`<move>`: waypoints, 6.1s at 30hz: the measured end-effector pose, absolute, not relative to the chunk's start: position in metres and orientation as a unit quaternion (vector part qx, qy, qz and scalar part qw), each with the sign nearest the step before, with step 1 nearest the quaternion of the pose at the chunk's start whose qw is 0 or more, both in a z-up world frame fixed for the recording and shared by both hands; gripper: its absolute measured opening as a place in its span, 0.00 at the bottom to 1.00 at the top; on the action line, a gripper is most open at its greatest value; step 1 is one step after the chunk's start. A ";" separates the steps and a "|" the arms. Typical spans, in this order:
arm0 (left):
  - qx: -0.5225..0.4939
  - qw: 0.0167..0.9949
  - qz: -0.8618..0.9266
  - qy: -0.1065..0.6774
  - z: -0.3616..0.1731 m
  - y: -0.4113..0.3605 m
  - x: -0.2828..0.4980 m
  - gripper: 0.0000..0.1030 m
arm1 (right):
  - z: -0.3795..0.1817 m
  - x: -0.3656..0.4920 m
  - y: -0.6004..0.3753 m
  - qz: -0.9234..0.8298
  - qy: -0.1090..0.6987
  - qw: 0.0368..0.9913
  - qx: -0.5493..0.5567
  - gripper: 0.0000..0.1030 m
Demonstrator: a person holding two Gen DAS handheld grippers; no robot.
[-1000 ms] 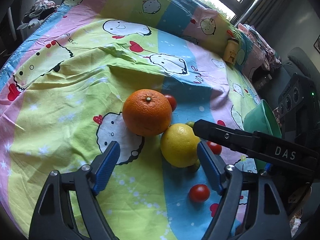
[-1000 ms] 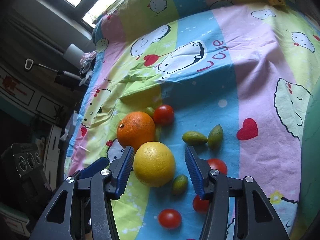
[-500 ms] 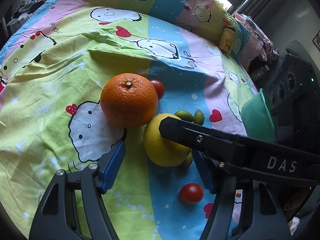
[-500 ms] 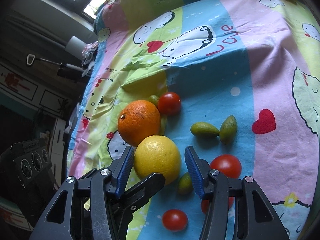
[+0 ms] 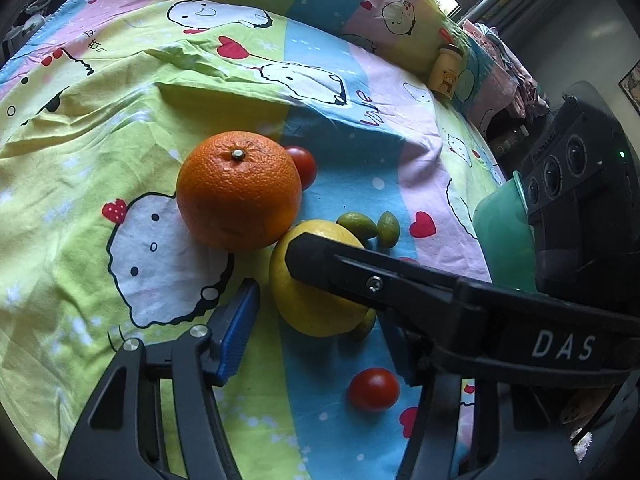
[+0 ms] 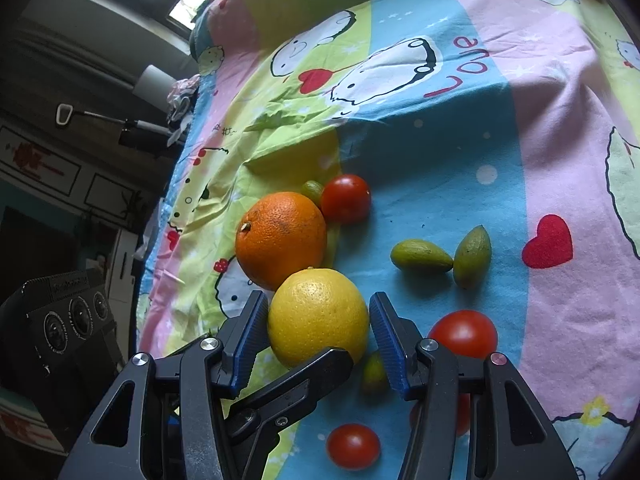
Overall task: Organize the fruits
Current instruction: 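Close the right gripper around the yellow grapefruit, then lift the grapefruit with the right gripper and carry it over the basin, then lower the grapefruit into the basin and open the right gripper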
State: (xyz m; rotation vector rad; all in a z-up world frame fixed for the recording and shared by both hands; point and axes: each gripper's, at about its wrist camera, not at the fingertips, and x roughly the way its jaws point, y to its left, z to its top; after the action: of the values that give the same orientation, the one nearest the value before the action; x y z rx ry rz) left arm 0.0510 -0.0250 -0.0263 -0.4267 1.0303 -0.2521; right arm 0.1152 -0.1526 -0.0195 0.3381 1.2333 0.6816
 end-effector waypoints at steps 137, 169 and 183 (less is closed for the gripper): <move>0.027 0.889 -0.268 0.369 0.062 -0.260 0.067 0.50 | 0.056 0.078 -0.375 0.185 0.381 0.857 0.293 0.54; 0.003 0.856 -0.295 0.424 0.034 -0.274 0.085 0.50 | 0.034 0.089 -0.390 0.138 0.423 0.846 0.294 0.54; -0.007 0.858 -0.296 0.419 0.041 -0.269 0.079 0.52 | 0.036 0.085 -0.395 0.131 0.411 0.850 0.302 0.54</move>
State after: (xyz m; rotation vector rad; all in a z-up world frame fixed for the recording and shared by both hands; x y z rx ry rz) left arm 0.0787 -0.2694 0.0406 -0.0157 0.8810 -0.6226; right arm 0.0852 -0.3950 0.0357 0.6355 0.8666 0.2751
